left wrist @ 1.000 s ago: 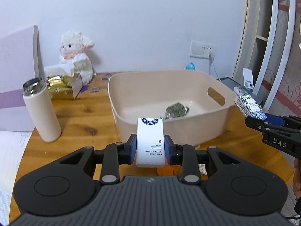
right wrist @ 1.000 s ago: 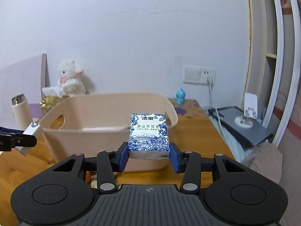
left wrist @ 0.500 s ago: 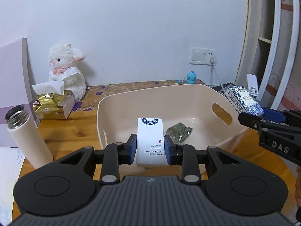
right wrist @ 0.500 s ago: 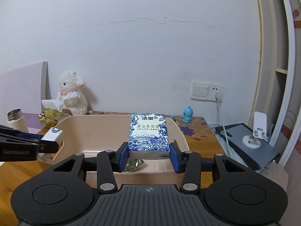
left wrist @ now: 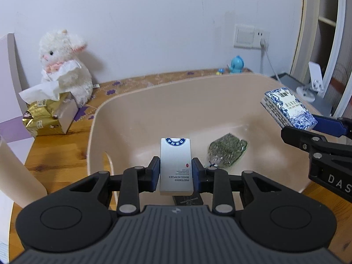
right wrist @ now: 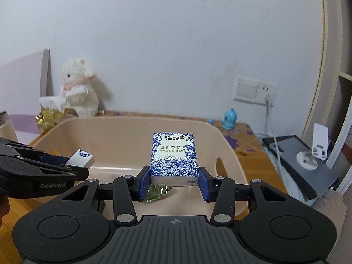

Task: Organize objects
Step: 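Lift both boxes over the basket and open both tools to release them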

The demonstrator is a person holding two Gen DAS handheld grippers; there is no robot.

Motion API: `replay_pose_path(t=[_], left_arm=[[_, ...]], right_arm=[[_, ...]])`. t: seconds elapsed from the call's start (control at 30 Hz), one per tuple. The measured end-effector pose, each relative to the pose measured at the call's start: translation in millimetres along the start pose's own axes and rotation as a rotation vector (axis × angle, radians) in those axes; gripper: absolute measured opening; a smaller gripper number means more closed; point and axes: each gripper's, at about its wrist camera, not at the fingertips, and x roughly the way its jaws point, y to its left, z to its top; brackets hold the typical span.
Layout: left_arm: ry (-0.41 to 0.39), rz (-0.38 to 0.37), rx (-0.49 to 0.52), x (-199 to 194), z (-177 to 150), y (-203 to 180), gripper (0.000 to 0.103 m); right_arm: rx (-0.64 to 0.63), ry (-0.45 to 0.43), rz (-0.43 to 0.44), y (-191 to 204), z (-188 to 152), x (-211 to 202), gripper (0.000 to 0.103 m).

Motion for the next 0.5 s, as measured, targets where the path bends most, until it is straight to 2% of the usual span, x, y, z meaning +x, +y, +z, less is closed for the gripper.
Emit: replay_pose_path(t=[0.27,0.33,0.37,0.5], left_arm=[[0.035,0.011,-0.001,10,-1,1,0.034],[0.037,0.007,-0.011,8,-1,2,0.034],[0.04,0.008,-0.014,7,-1,2,0.035],[0.028,-0.003,-0.01,-2,-1,-1,0.051]], right_arm=[[-0.011,0.051,0.0,0,-5,15,0.043],[-0.011,0.049,0.001,-1,-6,14,0.047],[-0.01,0.045,0.001,-2,-6,12,0.052],[-0.006,0.01,0.0,-5,-4,-1,0.056]])
